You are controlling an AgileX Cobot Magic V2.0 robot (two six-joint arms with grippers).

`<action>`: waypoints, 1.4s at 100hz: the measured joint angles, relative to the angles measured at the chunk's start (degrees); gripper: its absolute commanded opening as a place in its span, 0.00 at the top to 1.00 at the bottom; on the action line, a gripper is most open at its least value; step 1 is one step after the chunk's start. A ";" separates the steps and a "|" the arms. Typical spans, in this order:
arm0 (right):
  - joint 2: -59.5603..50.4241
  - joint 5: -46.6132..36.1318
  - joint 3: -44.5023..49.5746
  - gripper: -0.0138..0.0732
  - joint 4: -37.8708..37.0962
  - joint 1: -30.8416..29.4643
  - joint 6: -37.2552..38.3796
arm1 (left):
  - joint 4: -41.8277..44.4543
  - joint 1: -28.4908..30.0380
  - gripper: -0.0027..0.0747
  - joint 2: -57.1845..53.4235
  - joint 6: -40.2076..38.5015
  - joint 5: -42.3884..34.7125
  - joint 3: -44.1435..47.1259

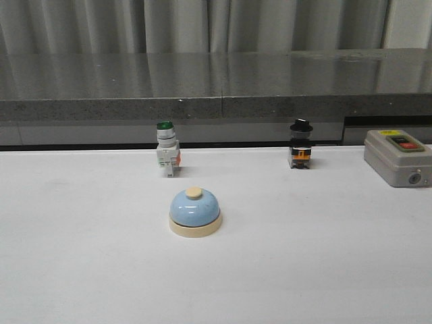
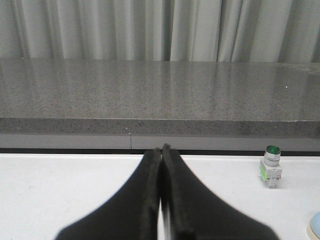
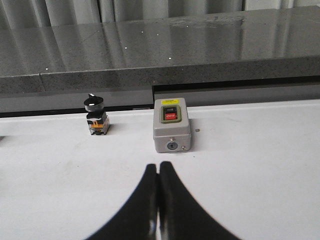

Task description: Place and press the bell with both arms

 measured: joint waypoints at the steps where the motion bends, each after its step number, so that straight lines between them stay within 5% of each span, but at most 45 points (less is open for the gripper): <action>1: 0.00 0.00 0.00 0.92 0.00 0.00 0.00 | 0.00 0.00 0.99 0.00 0.00 -0.29 0.19; 49: 0.00 0.00 0.00 0.92 0.00 0.00 0.00 | -0.09 0.00 0.99 0.00 0.13 -11.93 12.60; 109: 0.00 -0.59 0.00 0.92 0.00 0.00 0.00 | -0.48 0.00 0.99 0.00 0.13 -19.31 14.72; 140: 4.98 7.74 -10.44 0.92 0.00 0.00 0.00 | -0.48 0.00 0.99 0.00 0.13 -19.61 14.72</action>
